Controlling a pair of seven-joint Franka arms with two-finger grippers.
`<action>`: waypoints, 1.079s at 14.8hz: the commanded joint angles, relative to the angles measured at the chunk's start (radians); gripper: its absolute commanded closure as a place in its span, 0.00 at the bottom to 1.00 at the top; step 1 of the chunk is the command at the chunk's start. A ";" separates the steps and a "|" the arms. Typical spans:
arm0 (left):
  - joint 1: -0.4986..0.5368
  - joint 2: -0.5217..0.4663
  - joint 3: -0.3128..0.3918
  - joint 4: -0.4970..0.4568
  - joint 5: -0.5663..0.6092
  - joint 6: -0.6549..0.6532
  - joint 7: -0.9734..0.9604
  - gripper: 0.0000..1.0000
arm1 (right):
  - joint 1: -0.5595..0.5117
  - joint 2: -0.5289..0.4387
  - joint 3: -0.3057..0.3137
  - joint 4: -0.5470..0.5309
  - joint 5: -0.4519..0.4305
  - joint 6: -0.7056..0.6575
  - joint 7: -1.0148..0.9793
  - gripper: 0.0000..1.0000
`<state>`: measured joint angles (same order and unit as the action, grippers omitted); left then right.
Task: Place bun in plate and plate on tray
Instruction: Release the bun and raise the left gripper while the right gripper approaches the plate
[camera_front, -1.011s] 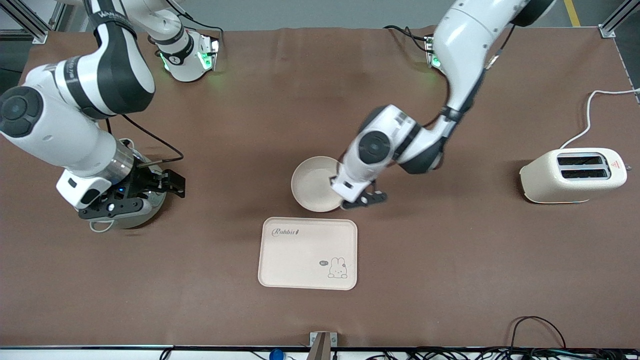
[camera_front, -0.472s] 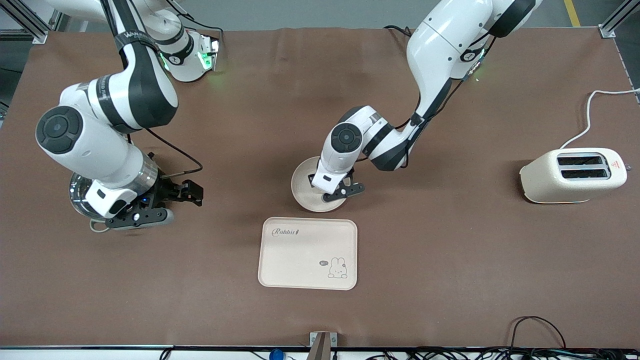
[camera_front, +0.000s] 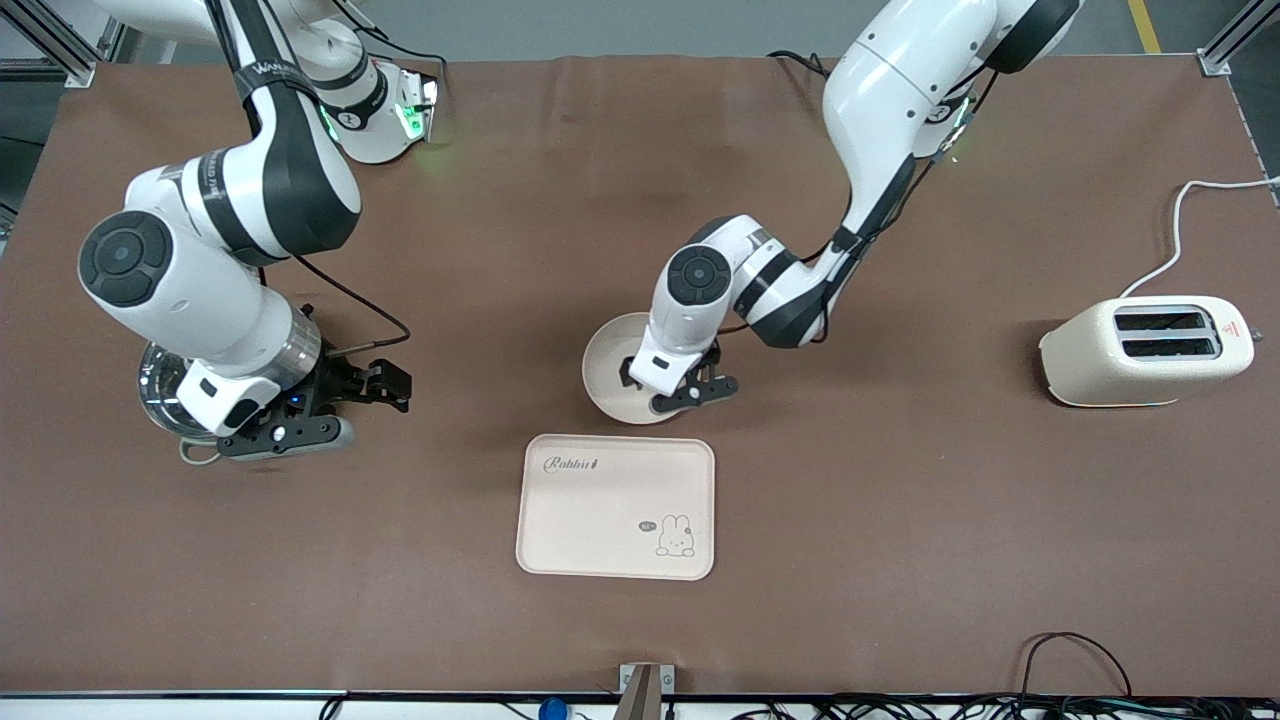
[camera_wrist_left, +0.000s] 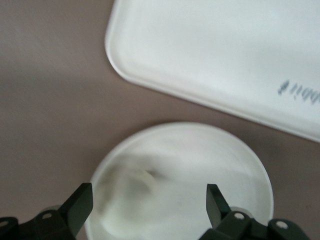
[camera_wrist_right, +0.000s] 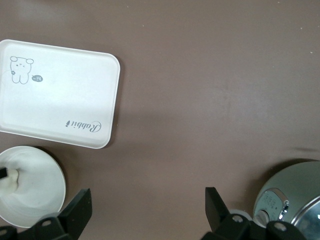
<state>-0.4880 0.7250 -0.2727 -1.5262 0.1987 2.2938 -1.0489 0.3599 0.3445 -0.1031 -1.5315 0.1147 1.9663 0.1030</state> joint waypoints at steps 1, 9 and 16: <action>0.092 -0.122 0.000 -0.015 0.034 -0.135 0.190 0.00 | 0.024 0.048 -0.004 0.019 0.016 0.058 0.015 0.00; 0.402 -0.349 -0.011 -0.014 0.010 -0.345 0.754 0.00 | 0.134 0.162 0.000 0.016 0.114 0.097 -0.003 0.00; 0.467 -0.694 0.176 -0.101 -0.177 -0.482 1.036 0.00 | 0.162 0.247 0.028 0.010 0.258 0.094 -0.114 0.09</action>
<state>-0.0233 0.1679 -0.1652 -1.5225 0.0712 1.8401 -0.1053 0.5279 0.5671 -0.0799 -1.5298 0.3132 2.0651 0.0228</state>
